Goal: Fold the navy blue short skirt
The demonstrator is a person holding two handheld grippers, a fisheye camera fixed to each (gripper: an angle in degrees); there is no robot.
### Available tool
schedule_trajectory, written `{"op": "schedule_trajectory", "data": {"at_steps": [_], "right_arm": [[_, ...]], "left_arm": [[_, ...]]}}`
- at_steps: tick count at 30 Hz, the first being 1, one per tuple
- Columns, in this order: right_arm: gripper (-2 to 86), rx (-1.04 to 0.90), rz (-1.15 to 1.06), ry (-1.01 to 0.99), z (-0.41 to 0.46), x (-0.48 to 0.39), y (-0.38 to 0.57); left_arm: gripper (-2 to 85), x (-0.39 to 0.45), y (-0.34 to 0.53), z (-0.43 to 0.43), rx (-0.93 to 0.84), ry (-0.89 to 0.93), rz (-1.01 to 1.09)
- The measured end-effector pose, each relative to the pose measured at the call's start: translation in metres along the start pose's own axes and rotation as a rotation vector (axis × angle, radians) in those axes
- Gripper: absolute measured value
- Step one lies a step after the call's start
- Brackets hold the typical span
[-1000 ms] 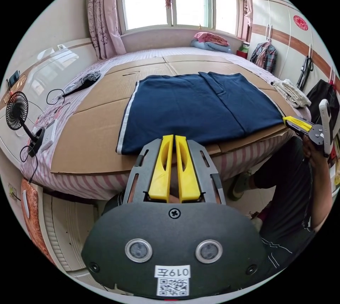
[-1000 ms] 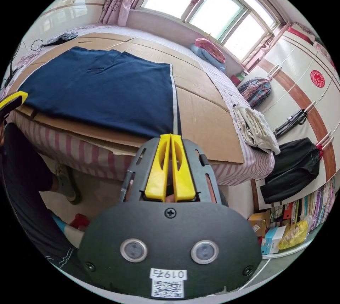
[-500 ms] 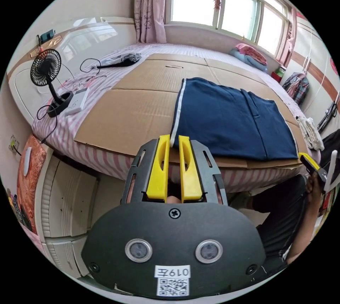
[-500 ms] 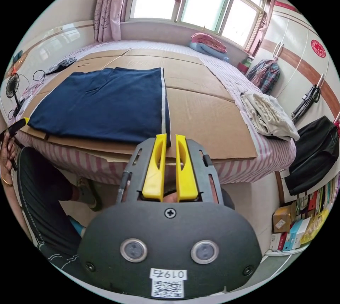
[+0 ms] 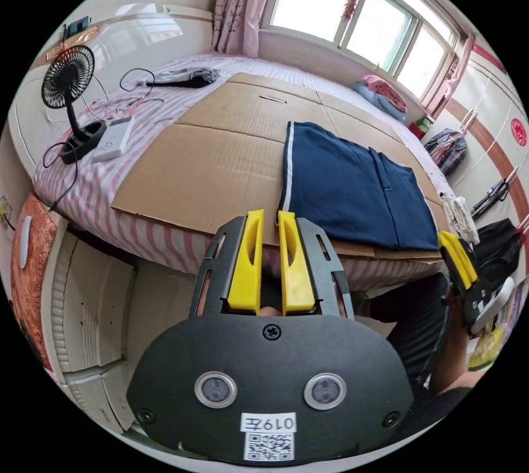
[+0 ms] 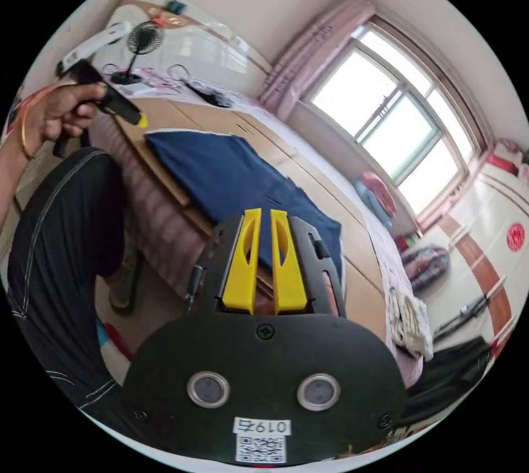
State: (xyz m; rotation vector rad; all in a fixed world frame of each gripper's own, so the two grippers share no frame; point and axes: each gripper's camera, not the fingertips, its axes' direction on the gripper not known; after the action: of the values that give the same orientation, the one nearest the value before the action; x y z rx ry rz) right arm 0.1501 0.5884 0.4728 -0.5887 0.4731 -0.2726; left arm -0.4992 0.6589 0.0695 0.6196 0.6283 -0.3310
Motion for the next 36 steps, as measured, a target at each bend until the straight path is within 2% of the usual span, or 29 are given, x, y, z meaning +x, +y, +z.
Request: {"op": "schedule_trajectory", "data": {"at_steps": [2,6,13,16,20,28,34,36], "right_arm": [[4.6,0.083,-0.115,-0.082,0.006,-0.056,-0.028],[6.8,0.105,-0.291,-0.103,0.032,-0.126,-0.056],[8.7,0.099,-0.388,-0.141,0.069,-0.201,-0.075],[9.2,0.080,-0.380,-0.150,0.083,-0.220,-0.079],[9.9,0.058,-0.412,-0.085,0.106,-0.255,-0.082],[6.2,0.069,-0.471,0.142,0.136,-0.317,-0.073],[7.4,0.089,-0.542,0.228,0.144,-0.354,-0.058],[6.4,0.084,-0.549,0.244,0.148,-0.362,-0.056]], "left_arm": [[4.5,-0.019,0.003,0.012,-0.014,0.068,-0.035],[6.0,-0.065,0.004,0.045,-0.041,0.274,-0.129],[2.6,-0.100,-0.002,0.099,-0.101,0.269,-0.147],[1.8,-0.118,-0.004,0.113,-0.082,0.350,-0.140],[1.2,-0.134,-0.010,0.127,-0.064,0.408,-0.121],[1.6,-0.148,-0.012,0.168,-0.095,0.347,-0.053],[2.5,-0.199,-0.002,0.199,-0.059,0.316,-0.170],[3.7,-0.214,-0.004,0.225,-0.083,0.390,-0.205]]}}
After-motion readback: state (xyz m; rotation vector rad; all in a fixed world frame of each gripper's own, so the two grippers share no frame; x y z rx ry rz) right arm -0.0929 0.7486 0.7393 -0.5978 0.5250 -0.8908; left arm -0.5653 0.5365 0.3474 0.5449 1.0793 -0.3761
